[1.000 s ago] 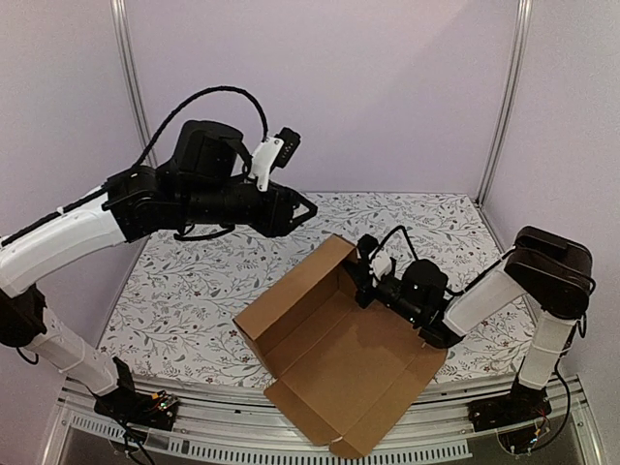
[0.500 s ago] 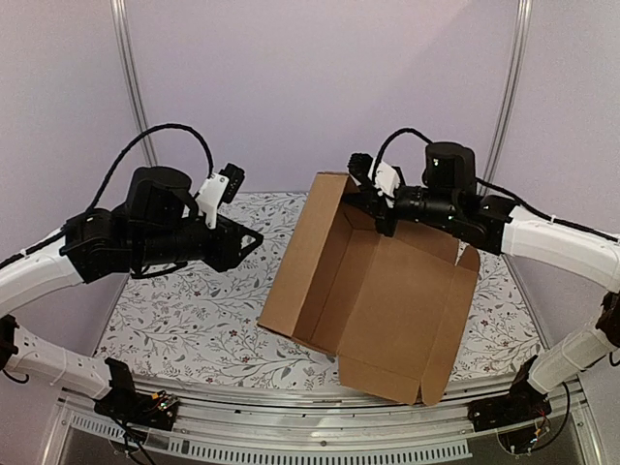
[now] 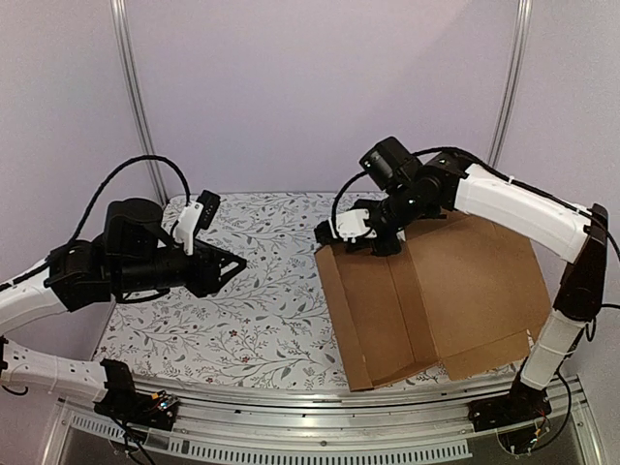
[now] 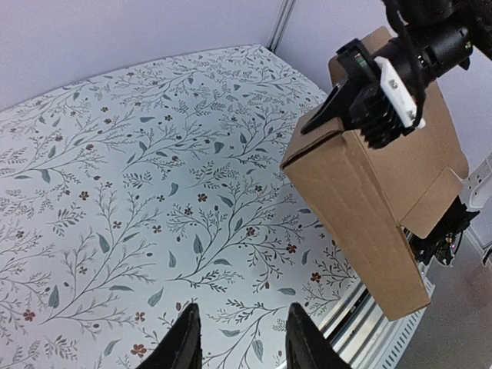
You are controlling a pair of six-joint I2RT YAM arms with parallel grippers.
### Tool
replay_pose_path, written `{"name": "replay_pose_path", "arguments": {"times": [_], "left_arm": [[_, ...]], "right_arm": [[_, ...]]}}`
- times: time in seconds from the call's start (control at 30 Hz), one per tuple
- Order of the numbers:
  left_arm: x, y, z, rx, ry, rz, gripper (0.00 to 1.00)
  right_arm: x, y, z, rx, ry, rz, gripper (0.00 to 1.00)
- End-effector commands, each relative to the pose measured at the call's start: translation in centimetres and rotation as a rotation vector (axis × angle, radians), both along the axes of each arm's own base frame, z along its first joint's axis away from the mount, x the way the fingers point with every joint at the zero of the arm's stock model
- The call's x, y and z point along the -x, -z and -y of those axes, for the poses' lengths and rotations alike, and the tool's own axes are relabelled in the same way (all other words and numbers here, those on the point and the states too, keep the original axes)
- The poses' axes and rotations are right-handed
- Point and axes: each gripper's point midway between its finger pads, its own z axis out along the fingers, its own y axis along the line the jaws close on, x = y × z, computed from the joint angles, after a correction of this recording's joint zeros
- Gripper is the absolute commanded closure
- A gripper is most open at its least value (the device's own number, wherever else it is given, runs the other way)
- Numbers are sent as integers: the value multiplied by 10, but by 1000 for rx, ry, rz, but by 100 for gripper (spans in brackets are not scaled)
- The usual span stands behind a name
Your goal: Fold the paper box
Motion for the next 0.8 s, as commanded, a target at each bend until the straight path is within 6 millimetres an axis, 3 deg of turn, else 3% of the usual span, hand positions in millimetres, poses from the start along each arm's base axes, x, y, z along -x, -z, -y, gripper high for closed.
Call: {"name": "replay_pose_path", "arguments": {"times": [0.0,0.2,0.67,0.77], "left_arm": [[7,11,0,31,18,-42,64],[9,18,-6,26,7,-42,64],[5,35,-7,0,-12,-56,64],[4,38,-5,-7,-11,-62,64]], "right_arm": [[11,68,19,354,-67,-46,100],[9,112,6,519,-111,-57,100],[30,159,-25,609,-178,-40,100],[34,168,-32,614,-186,-35,94]]}}
